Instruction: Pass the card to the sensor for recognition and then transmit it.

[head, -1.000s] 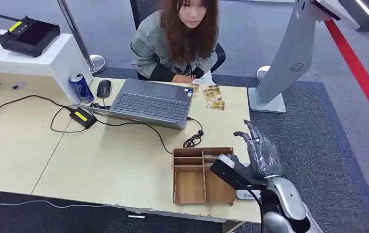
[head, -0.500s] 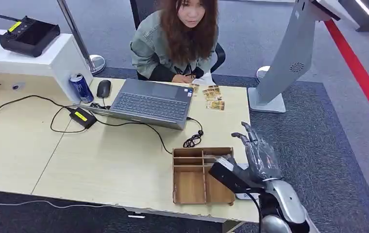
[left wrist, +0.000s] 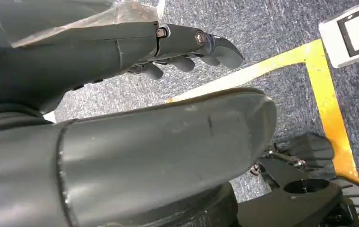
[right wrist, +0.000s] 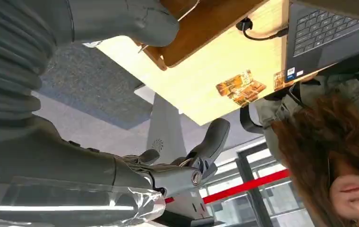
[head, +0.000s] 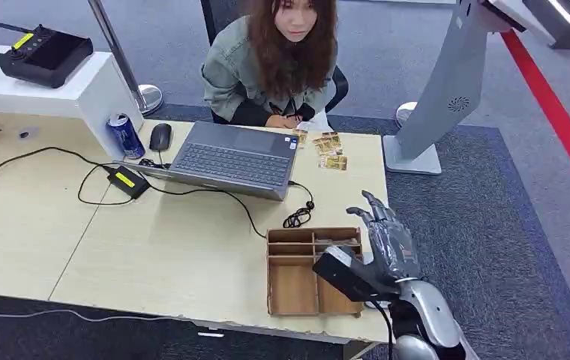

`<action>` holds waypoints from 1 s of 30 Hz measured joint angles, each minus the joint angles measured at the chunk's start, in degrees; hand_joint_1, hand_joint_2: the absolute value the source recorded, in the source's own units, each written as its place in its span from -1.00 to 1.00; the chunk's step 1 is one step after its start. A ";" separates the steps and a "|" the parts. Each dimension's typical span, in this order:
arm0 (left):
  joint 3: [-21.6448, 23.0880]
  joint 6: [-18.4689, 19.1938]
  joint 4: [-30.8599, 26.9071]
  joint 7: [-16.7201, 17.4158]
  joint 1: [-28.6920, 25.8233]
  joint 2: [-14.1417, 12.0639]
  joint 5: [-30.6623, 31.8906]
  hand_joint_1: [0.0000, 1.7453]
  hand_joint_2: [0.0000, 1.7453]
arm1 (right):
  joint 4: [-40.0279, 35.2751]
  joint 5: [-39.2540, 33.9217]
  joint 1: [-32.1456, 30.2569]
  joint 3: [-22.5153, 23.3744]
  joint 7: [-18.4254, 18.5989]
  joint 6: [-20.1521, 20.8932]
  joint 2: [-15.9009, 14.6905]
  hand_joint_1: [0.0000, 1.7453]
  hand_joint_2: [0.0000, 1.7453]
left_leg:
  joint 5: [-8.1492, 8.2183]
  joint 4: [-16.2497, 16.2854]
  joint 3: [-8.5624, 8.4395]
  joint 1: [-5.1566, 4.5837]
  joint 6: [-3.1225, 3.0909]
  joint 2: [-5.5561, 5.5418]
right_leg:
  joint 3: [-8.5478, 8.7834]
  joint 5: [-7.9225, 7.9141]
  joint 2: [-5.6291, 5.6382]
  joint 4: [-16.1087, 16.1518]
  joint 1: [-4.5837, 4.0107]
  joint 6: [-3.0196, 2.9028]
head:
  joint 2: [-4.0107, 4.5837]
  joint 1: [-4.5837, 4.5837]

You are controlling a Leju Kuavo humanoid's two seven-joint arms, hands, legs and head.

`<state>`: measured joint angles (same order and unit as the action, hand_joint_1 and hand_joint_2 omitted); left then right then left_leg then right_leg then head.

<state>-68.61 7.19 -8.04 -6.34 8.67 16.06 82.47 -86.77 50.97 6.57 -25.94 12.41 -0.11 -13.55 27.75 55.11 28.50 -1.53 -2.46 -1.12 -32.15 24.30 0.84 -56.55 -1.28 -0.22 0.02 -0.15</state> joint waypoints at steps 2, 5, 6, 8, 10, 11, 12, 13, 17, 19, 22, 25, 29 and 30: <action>0.00 0.00 0.00 0.00 0.00 0.00 0.00 -1.00 -1.00 | 0.22 0.00 0.00 -0.07 0.00 -0.04 0.11 -0.30 1.00 | 0.00 0.00 0.00 0.00 0.00 0.00 | 0.00 0.00 0.00 0.00 0.00 0.00 | 0.00 0.00; 0.00 0.02 0.00 0.00 0.00 0.00 0.00 -1.00 -1.00 | 0.44 0.00 0.00 -0.13 0.00 -0.07 0.37 -0.28 1.00 | 0.00 0.00 0.00 0.00 0.00 0.00 | 0.00 0.00 0.00 0.00 0.00 0.00 | 0.00 0.00; 0.00 0.02 0.00 0.00 0.01 0.00 0.00 -1.00 -1.00 | 0.50 -0.02 0.00 -0.15 0.00 -0.09 0.46 -0.24 1.00 | 0.00 0.00 0.00 0.00 0.00 0.00 | 0.00 0.00 0.00 0.00 0.00 0.00 | 0.00 -0.02; 0.00 0.02 0.00 -0.04 0.01 0.00 0.02 -1.00 -1.00 | 0.81 -0.15 0.00 -0.15 0.00 -0.15 0.57 -0.24 1.00 | 0.00 0.00 0.00 0.00 0.00 0.00 | 0.00 0.00 0.00 0.00 0.00 0.00 | 0.00 -0.02; 0.00 0.17 0.00 -0.22 0.01 0.00 0.02 -1.00 -1.00 | 1.20 -0.39 0.00 -0.24 -0.02 -0.48 0.66 -0.26 1.00 | 0.00 0.00 0.00 0.00 0.00 0.00 | 0.00 0.00 0.00 0.00 0.00 0.00 | 0.00 0.00; 0.00 0.18 0.00 -0.28 0.01 0.00 0.02 -1.00 -1.00 | 1.33 -0.44 -0.01 -0.24 -0.02 -0.57 0.70 -0.26 1.00 | 0.00 0.00 0.00 0.00 0.00 0.00 | 0.00 0.00 0.00 0.00 0.00 0.00 | 0.00 0.00; -0.02 0.20 0.00 -0.37 0.02 0.00 0.02 -1.00 -1.00 | 1.53 -0.46 -0.01 -0.26 -0.02 -0.68 0.77 -0.26 1.00 | 0.00 0.00 0.00 0.00 0.00 0.00 | 0.00 0.00 0.00 0.00 0.00 0.00 | 0.00 0.00; -0.02 0.22 0.00 -0.42 0.02 0.00 0.00 -1.00 -1.00 | 1.77 -0.50 -0.01 -0.28 -0.02 -0.79 0.87 -0.24 1.00 | 0.00 0.00 0.00 0.00 0.00 0.00 | 0.00 0.00 0.00 0.00 0.00 0.00 | 0.00 0.00; -0.07 0.39 0.00 -0.44 0.01 0.00 0.00 -1.00 -1.00 | 2.58 -0.87 -0.10 -0.44 -0.15 -1.16 1.11 -0.24 1.00 | 0.00 0.00 0.00 0.00 0.00 0.00 | 0.00 0.00 0.00 0.00 0.00 0.00 | 0.00 0.00; -0.09 0.39 0.00 -0.42 0.02 0.00 0.00 -1.00 -1.00 | 3.13 -1.07 -0.14 -0.57 -0.44 -1.57 1.22 -0.24 1.00 | 0.00 0.00 0.00 0.00 0.00 0.00 | 0.00 0.00 0.00 0.00 0.00 0.00 | 0.00 0.00; -0.11 0.39 0.00 -0.39 0.02 0.00 0.00 -1.00 -1.00 | 3.89 -1.22 -0.21 -0.85 -0.57 -1.86 1.46 -0.26 1.00 | 0.00 0.00 0.00 0.00 0.00 0.00 | 0.00 0.00 0.00 0.00 0.00 0.00 | 0.00 0.00; -0.13 0.39 0.00 -0.33 0.02 0.00 0.00 -1.00 -1.00 | 4.61 -1.44 -0.25 -1.01 -1.01 -2.47 1.60 -0.30 1.00 | 0.00 0.00 0.00 0.00 0.00 0.00 | 0.00 0.00 0.00 0.00 0.00 0.00 | 0.00 0.00; -0.15 0.39 0.00 -0.28 0.02 0.00 0.00 -1.00 -1.00 | 5.49 -1.88 -0.31 -1.07 -1.27 -2.89 1.95 -0.30 1.00 | 0.00 0.00 0.00 0.00 0.00 0.00 | 0.00 0.00 0.00 0.00 0.00 0.00 | 0.00 0.00; -0.17 0.39 0.00 -0.28 0.02 0.00 0.00 -1.00 -1.00 | 5.66 -1.88 -0.34 -1.07 -1.27 -2.91 1.99 -0.30 1.00 | 0.00 0.00 0.00 0.00 0.00 0.00 | 0.00 0.00 0.00 0.00 0.00 0.00 | 0.00 0.00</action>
<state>-68.78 7.58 -8.04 -6.62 8.68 16.06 82.47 -81.11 49.09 6.23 -27.02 11.15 -3.02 -11.56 27.75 55.11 28.50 -1.53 -2.46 -1.12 -32.15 24.30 0.84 -56.55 -1.28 -0.22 0.02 -0.15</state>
